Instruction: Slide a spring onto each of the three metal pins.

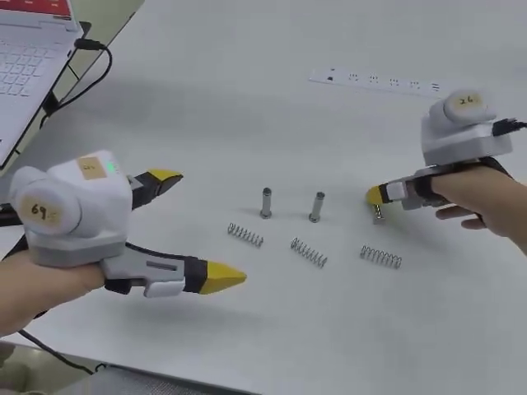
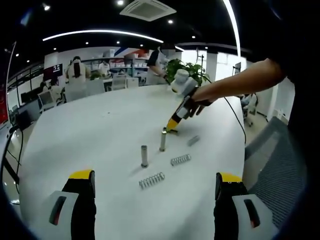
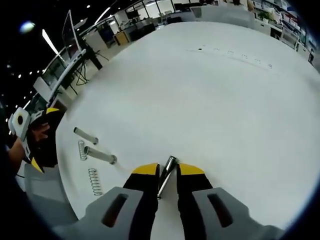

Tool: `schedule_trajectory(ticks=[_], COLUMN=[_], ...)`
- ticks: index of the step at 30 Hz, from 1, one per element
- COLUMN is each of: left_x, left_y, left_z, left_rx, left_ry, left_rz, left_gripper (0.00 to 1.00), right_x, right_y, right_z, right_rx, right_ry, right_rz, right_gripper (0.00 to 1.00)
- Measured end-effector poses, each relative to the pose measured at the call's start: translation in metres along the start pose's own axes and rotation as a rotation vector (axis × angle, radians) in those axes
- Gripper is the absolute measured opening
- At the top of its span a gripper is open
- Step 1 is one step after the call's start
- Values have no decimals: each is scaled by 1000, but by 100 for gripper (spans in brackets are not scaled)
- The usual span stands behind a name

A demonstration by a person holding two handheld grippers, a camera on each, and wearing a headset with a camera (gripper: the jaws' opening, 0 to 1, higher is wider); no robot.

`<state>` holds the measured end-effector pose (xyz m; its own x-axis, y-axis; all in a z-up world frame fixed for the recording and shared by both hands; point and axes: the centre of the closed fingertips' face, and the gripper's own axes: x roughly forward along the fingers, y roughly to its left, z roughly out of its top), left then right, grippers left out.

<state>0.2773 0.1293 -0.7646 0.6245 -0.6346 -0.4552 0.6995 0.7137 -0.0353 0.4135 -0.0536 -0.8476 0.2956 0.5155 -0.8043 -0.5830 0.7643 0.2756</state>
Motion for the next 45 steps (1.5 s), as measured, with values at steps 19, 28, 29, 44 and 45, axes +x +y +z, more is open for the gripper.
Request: schedule_trajectory(ticks=[19,28,29,44,45], left_x=[3,5,5,6,6], left_y=[-3,-6,-6,-11,-11], left_z=[-1,0,0,0,0], left_rx=[2,6,7,15,15], left_ry=[4,4,5,12,13], left_rz=[-12,-22,-24,-34,-35], left_gripper=[98,98,98,97,97], right_x=[-4,-9,-9,-24,-24], right_y=[6,3,3,7,7], right_z=[-5,-7,-7,-2,-3], right_rx=[27,10,10,2,2], right_ry=[19,7,4,-93,-96], right_rz=[-37,-8,-4,22,25], right_gripper=[5,5,5,5,5])
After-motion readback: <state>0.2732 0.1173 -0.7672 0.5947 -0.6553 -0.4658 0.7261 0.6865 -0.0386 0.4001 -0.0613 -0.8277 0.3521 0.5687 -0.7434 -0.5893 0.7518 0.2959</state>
